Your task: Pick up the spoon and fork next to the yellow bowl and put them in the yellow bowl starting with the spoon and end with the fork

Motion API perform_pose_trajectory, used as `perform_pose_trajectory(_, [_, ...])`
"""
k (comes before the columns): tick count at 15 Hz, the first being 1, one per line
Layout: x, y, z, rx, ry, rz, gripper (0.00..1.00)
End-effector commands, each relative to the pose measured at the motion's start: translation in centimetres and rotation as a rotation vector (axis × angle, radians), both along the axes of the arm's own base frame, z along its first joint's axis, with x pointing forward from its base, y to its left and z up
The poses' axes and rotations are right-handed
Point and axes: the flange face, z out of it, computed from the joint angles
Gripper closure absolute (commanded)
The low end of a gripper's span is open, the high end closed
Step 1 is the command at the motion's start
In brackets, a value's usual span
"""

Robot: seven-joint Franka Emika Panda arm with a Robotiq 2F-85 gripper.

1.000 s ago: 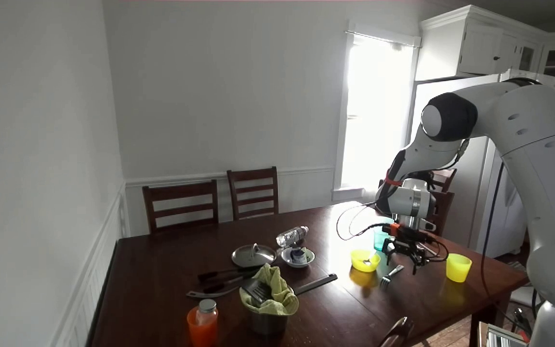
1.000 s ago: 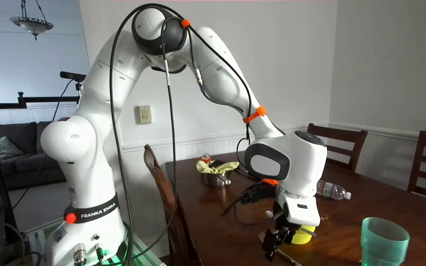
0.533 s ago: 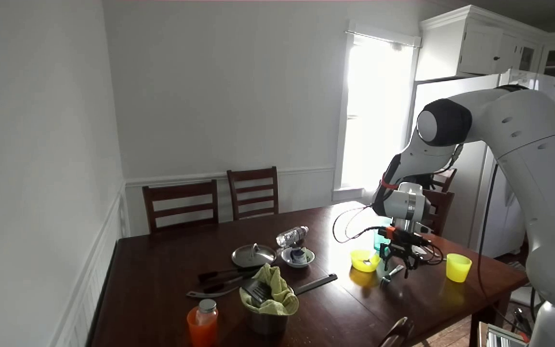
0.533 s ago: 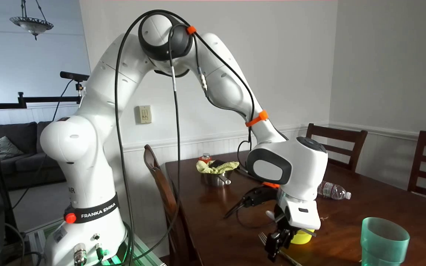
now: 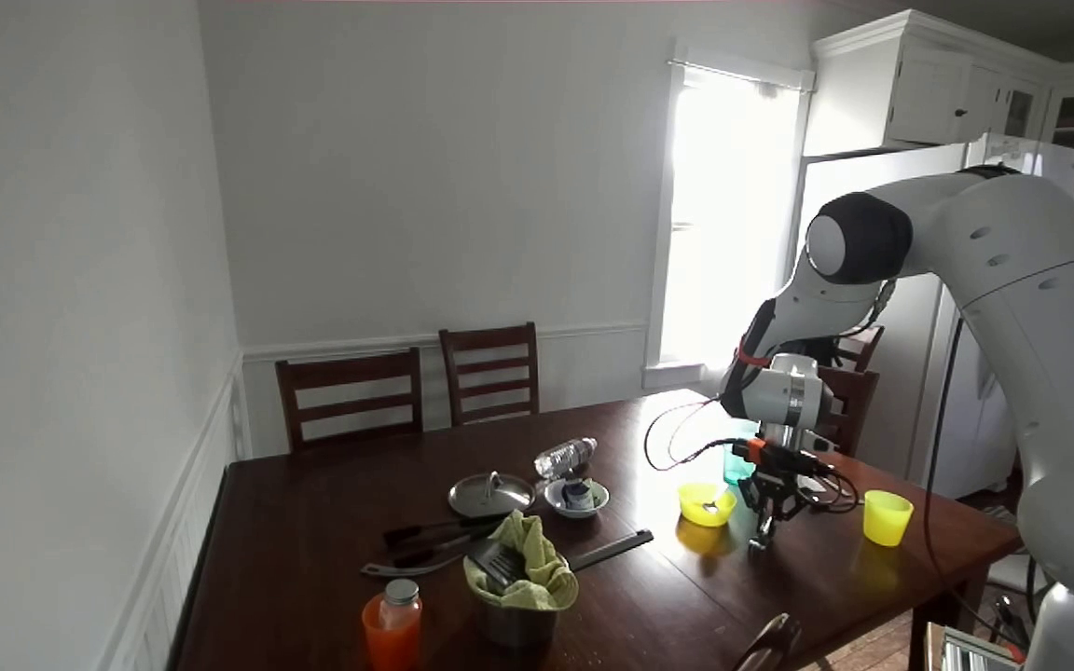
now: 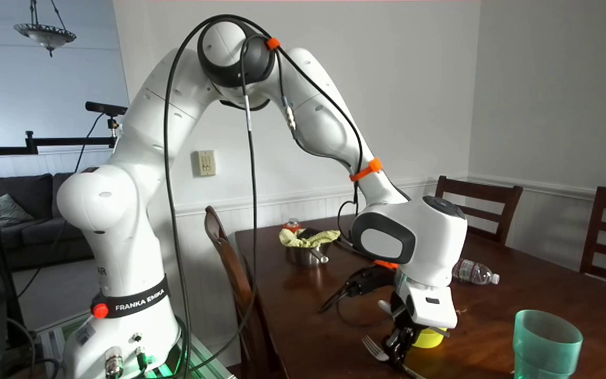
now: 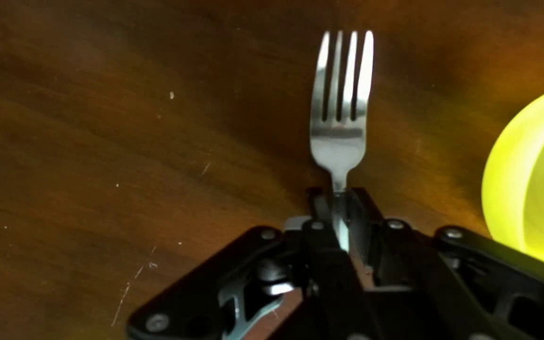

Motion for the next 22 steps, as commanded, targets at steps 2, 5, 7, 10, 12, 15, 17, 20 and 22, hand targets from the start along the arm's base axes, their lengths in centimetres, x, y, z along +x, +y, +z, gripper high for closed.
perform_pose_trajectory(2, [-0.2, -0.5, -0.2, 0.021, -0.024, 0.004, 1.00])
perform_pose_trajectory(5, [-0.3, -0.2, 0.5, 0.018, -0.029, 0.009, 0.98])
perform_pose_trajectory(7, [-0.6, 0.5, 1.6, 0.010, -0.025, 0.021, 0.98])
perform_pose_trajectory(10, [-1.1, 1.6, 3.8, 0.001, -0.022, 0.044, 0.98])
perform_pose_trajectory(12, [-1.4, 2.0, 5.4, -0.016, -0.017, 0.053, 0.98])
perform_pose_trajectory(15, [-1.4, 2.2, 8.0, -0.037, -0.035, 0.073, 0.98])
perform_pose_trajectory(17, [-0.8, 2.0, 9.7, -0.044, -0.058, 0.085, 0.98])
perform_pose_trajectory(20, [0.0, 1.5, 9.1, -0.053, -0.066, 0.082, 0.91])
perform_pose_trajectory(22, [0.0, 1.5, 8.9, -0.051, -0.064, 0.083, 0.91])
